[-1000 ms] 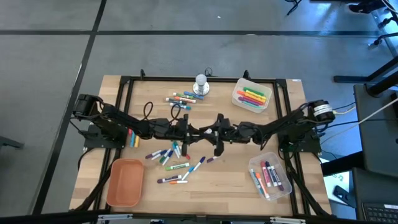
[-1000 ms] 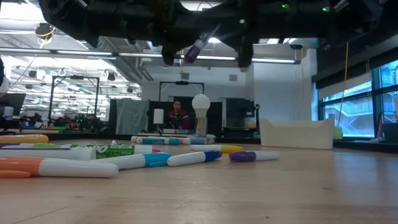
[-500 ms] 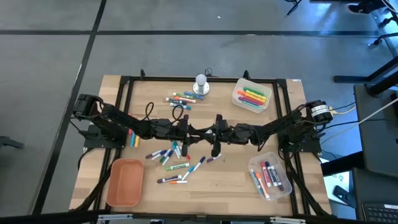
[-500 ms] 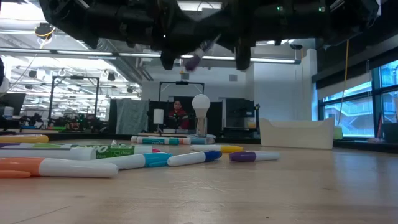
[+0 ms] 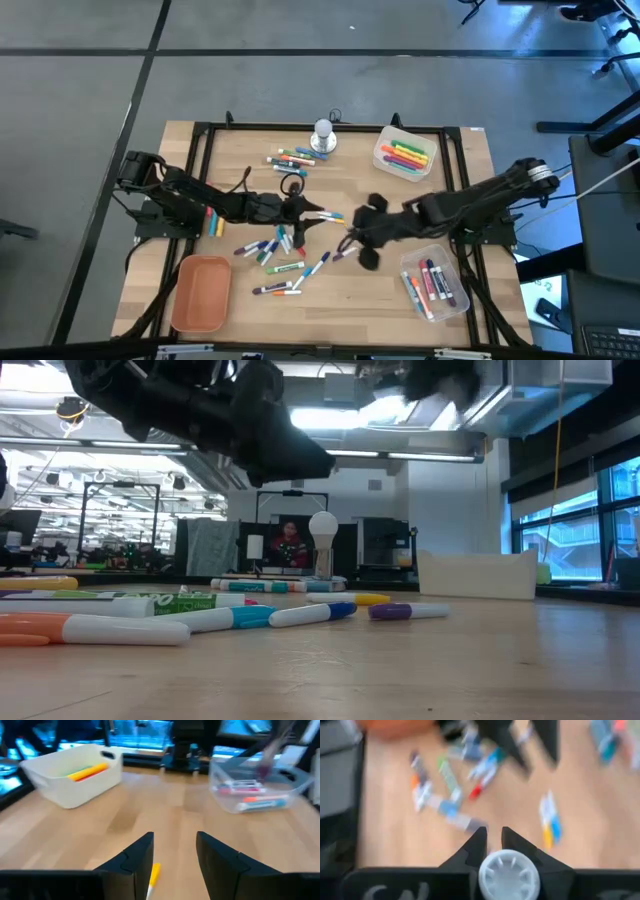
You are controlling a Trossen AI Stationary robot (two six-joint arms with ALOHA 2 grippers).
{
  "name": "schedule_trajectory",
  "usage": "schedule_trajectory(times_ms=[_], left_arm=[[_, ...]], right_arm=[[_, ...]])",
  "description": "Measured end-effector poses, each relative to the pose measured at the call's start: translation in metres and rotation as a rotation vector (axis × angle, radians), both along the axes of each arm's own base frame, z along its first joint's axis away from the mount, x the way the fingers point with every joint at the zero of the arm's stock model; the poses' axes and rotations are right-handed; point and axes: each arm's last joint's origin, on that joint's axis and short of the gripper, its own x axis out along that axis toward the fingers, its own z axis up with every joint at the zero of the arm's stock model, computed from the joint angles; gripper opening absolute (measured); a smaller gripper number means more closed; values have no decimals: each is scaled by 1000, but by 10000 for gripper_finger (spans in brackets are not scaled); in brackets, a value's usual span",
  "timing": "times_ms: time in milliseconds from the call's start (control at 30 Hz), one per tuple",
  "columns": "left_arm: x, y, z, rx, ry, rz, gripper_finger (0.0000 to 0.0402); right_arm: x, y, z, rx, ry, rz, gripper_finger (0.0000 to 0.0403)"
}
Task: Pick & Place Markers
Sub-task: Put the medium violet marker pen into the transparent bin
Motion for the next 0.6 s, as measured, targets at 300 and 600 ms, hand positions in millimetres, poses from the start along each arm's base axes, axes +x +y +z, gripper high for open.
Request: schedule_trajectory(times_ms=[300,600], left_arm=[[0,2,-11,19,52,81,145],[-1,3,-19,20,117,109,148]], right_arm=[[-69,37,-8,164,542,-203,50],[-100,63,-81,354,828,-361,93]])
